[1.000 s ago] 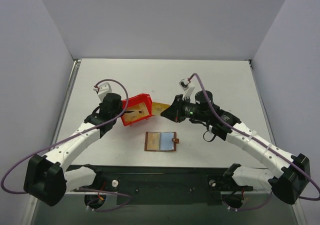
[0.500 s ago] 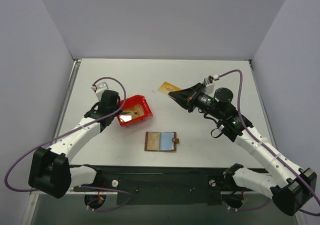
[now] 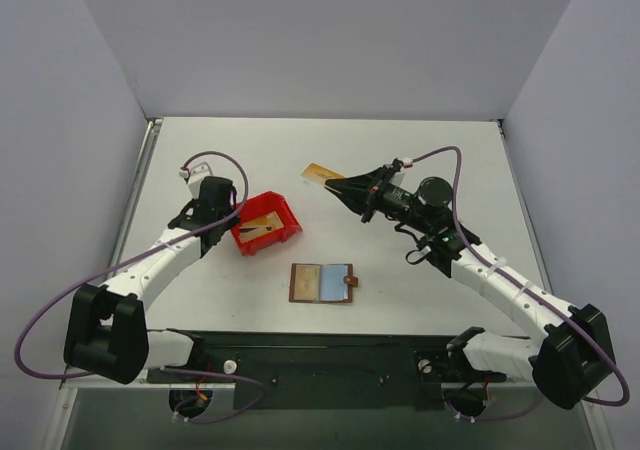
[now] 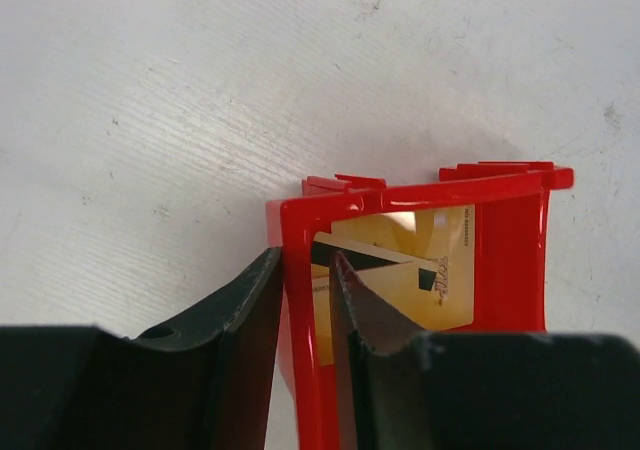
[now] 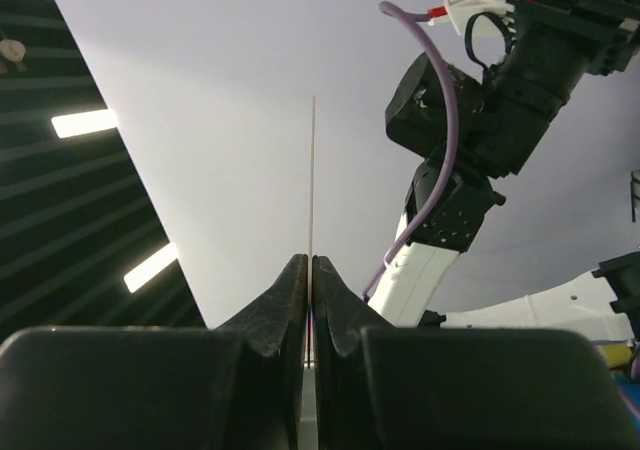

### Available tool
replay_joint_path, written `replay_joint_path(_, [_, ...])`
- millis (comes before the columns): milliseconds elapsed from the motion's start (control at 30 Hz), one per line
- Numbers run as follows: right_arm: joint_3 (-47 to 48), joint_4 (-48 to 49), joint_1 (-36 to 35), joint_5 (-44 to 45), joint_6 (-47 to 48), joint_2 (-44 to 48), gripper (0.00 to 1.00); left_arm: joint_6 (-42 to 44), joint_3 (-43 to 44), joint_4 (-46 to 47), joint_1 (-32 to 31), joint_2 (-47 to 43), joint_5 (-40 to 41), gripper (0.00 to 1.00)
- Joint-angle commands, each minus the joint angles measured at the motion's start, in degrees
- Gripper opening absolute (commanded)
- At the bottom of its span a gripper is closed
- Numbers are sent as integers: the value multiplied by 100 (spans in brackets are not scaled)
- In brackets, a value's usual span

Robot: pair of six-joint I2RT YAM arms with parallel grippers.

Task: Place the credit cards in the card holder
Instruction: Place the storage box at the center of the board.

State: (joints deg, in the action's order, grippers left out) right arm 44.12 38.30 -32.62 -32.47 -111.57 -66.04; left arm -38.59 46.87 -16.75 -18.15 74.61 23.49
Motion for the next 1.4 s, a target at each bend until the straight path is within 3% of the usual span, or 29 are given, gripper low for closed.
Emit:
replay_joint_path(0, [-17, 950, 28, -391, -348, -49, 0, 9, 270, 313, 57, 53, -177, 36])
replay_joint_path(333, [396, 995, 142, -1367, 390, -339, 0, -8, 375, 348, 119, 28, -309, 50])
replay_joint_path(467, [659, 610, 195, -1929, 1136, -392, 0, 18, 577, 225, 119, -261, -423, 54])
replay_joint_path(567, [870, -13, 230, -2393, 2353, -305, 0, 123, 875, -46, 119, -482, -529, 56])
replay_joint_path(600, [1044, -712, 256, -2465, 2751, -278, 0, 150, 946, -178, 119, -595, -573, 59])
replay_joint_path(633, [1159, -1093, 256, -2553, 3668, -173, 0, 263, 1094, -240, 128, -718, -695, 61])
replay_joint_path(667, [1413, -2167, 256, -2545, 4669, -120, 0, 308, 1174, -371, 128, -781, -783, 64])
replay_joint_path(733, [1834, -3750, 230, -2282, 6234, 21, 0, 631, 1412, -486, 171, -895, -1344, 66])
replay_joint_path(867, [2004, -5104, 247, -2254, 8041, 56, 0, 1054, 1807, -513, 233, -992, -3311, 69])
replay_joint_path(967, [1882, -5263, 230, -2596, 8467, 39, 0, 1178, 2027, -391, 233, -1018, -5005, 70])
replay_joint_path(1100, [1784, -5455, 186, -3037, 8906, 73, 0, 1213, 2028, 49, 233, -1159, -6536, 70])
replay_joint_path(1367, [1943, -6309, 37, -3283, 9865, 320, 0, 599, 1633, 1830, 120, -1291, -8781, 70])
